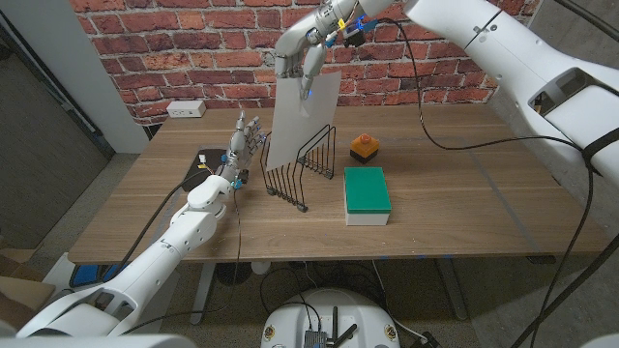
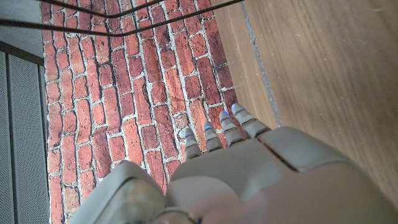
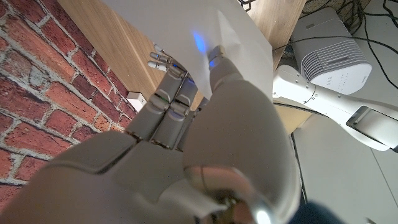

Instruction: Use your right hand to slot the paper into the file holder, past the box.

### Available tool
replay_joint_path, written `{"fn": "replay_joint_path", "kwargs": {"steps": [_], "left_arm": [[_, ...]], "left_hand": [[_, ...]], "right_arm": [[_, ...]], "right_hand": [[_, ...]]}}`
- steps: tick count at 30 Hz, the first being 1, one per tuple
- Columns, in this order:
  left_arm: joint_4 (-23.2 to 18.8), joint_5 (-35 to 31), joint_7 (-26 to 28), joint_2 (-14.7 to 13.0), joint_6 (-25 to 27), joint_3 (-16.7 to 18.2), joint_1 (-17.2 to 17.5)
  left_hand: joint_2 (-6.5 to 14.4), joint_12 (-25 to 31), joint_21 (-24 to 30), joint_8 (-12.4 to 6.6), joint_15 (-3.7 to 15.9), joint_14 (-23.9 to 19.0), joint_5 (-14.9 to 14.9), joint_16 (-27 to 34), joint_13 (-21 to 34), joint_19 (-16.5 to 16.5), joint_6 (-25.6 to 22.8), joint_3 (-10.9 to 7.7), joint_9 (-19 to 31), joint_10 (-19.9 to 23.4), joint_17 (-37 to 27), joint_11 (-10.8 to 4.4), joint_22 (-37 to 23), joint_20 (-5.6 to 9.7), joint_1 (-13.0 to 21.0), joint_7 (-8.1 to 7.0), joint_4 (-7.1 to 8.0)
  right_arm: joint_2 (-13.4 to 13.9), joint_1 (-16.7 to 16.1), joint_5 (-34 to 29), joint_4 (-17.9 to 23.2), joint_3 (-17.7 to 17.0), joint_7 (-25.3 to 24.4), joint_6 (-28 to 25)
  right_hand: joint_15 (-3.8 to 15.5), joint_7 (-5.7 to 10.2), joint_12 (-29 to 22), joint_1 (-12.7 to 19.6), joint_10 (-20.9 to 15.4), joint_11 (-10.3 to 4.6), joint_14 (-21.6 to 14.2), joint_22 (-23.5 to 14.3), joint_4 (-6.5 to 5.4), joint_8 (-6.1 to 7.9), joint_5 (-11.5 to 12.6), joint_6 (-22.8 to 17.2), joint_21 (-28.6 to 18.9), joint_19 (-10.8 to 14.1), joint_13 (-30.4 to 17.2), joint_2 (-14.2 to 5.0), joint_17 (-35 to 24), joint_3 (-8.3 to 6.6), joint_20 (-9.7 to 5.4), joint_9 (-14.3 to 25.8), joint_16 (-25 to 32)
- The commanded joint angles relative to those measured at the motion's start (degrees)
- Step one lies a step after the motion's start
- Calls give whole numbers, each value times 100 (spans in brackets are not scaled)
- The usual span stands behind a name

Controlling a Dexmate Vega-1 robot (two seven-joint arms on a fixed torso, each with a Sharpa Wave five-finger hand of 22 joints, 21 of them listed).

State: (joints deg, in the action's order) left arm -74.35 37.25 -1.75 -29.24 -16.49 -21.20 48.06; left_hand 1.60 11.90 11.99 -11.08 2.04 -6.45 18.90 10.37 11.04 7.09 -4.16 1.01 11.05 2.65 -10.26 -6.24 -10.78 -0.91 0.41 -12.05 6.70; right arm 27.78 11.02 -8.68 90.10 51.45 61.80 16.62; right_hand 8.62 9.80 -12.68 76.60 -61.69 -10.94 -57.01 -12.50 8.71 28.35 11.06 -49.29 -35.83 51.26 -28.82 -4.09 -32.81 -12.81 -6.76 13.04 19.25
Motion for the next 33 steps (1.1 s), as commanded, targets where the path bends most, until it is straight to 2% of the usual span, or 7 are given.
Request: {"fn": "replay_joint_path", "kwargs": {"steps": [1,18,24,33], "left_arm": [[-7,2,1,-3,-4,2,4],[-7,3,1,-3,-4,2,5],[-6,2,1,-2,-5,2,4],[-4,2,0,-2,-5,1,3]], "left_hand": [[51,43,48,-36,-1,-58,10,38,33,38,-3,-6,31,-6,-15,-39,-33,12,-5,-52,39],[51,42,46,-36,0,-49,10,35,33,34,-4,-6,31,-10,-15,-36,-33,12,-4,-51,39],[51,40,46,-35,-1,-52,10,36,33,35,-2,-6,31,-14,-15,-39,-33,9,-4,-52,39],[52,40,48,-35,-5,-59,10,38,33,39,-1,-7,31,-13,-15,-36,-33,11,-4,-52,39]], "right_arm": [[-17,-84,-230,33,60,-155,-32],[35,-318,-739,386,151,-369,-354],[-48,-338,-764,205,201,-403,-340],[-6,-469,-1029,404,241,-517,-506]], "right_hand": [[516,-42,8,2,-27,3,23,-9,3,40,31,0,-35,-40,-9,-43,-10,16,-515,16,-2],[516,-47,6,-20,-31,7,25,8,0,47,32,-4,-80,-64,-21,-58,-24,26,-514,15,-19],[516,-51,-2,-25,-42,5,29,12,0,48,32,-3,-92,-68,-28,-63,-24,27,-513,15,-27],[515,-41,4,-36,-40,5,24,20,0,52,32,-5,-116,-75,-26,-68,-32,33,-512,14,-32]]}}
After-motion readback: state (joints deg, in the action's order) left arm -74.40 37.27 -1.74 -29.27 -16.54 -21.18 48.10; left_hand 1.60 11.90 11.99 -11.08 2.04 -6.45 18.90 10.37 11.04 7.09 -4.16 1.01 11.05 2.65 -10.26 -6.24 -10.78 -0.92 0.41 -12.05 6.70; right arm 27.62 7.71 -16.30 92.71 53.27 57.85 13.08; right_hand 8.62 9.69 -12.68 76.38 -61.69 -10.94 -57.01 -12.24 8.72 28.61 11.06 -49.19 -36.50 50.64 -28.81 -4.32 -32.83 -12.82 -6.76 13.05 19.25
